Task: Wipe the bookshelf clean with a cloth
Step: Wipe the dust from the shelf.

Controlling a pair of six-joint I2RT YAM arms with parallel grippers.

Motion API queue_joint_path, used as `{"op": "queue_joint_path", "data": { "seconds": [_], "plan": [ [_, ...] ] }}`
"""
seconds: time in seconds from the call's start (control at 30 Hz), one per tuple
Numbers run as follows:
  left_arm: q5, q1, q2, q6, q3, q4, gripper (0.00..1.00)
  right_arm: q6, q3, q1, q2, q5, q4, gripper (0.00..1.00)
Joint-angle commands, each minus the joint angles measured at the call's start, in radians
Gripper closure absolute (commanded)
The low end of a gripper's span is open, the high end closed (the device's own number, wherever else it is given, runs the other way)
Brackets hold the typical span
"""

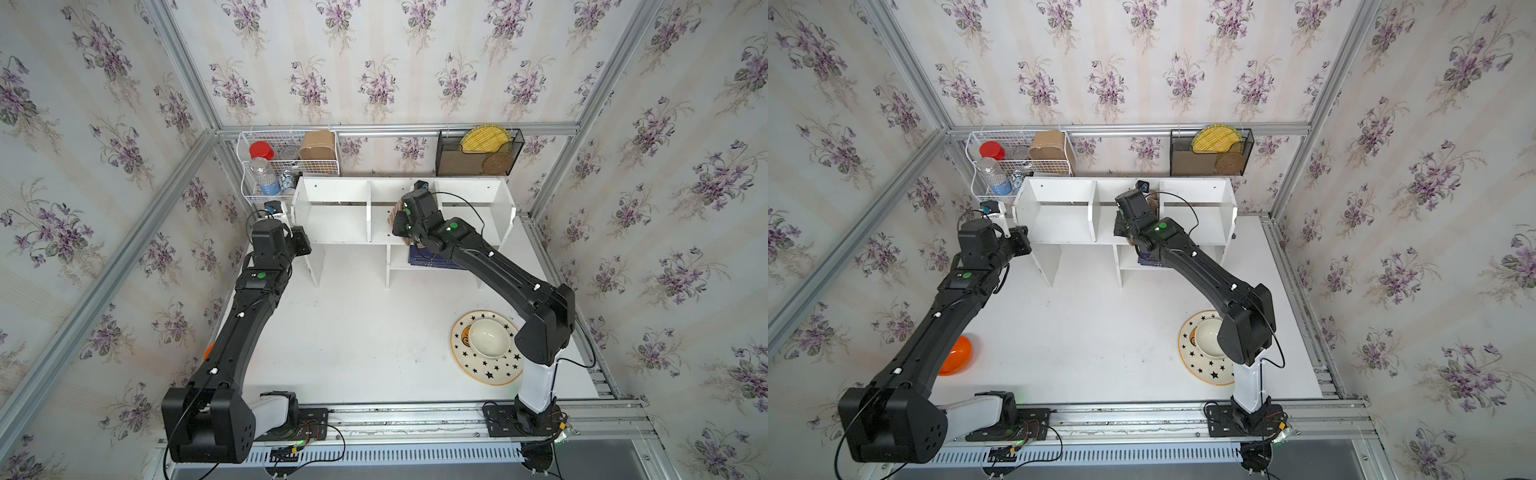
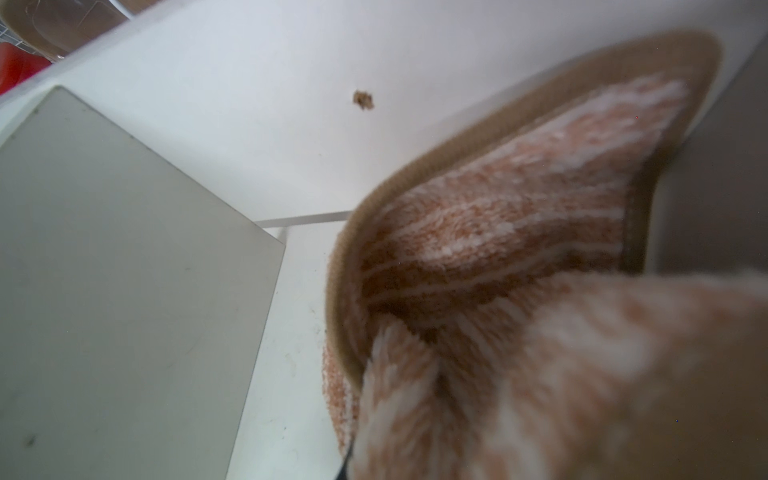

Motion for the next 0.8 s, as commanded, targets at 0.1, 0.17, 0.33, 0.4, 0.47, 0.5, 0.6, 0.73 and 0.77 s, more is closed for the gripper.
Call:
{"op": "queue_joint_path", "data": {
  "seconds": [0.1,0.17,0.33,0.4,0.47,0.5,0.6,0.73,0.77],
  "plan": [
    [0.106,-0.001,0.000,-0.120,-0.004,-0.042,1.00,0.004,0.021,0.020,0.021,-0.049,0.009,1.00],
    [0.106,-0.001,0.001,-0.118,-0.003,-0.043,1.00,0.002,0.025,0.023,0.020,-0.054,0.010,1.00],
    [0.101,-0.001,-0.001,-0.115,-0.002,-0.048,1.00,-0.014,0.026,0.010,0.008,0.012,-0.033,1.00],
    [0.098,-0.001,0.001,-0.116,-0.002,-0.051,1.00,0.001,0.007,-0.009,-0.011,0.021,-0.027,1.00],
    [0.096,-0.001,0.003,-0.117,0.001,-0.054,1.00,0.008,-0.008,-0.017,-0.021,0.018,-0.010,1.00],
    [0.096,-0.001,0.003,-0.117,0.002,-0.055,1.00,0.007,-0.001,-0.017,-0.019,0.010,-0.006,1.00],
    [0.095,-0.001,0.002,-0.117,0.003,-0.057,1.00,0.009,0.042,-0.016,0.010,-0.014,-0.022,1.00],
    [0.100,-0.001,0.002,-0.118,0.003,-0.056,1.00,-0.001,0.067,0.000,0.022,-0.039,-0.017,1.00],
    [0.099,-0.001,0.001,-0.118,0.003,-0.056,1.00,-0.006,0.068,0.007,0.019,-0.043,-0.014,1.00]
  ]
}}
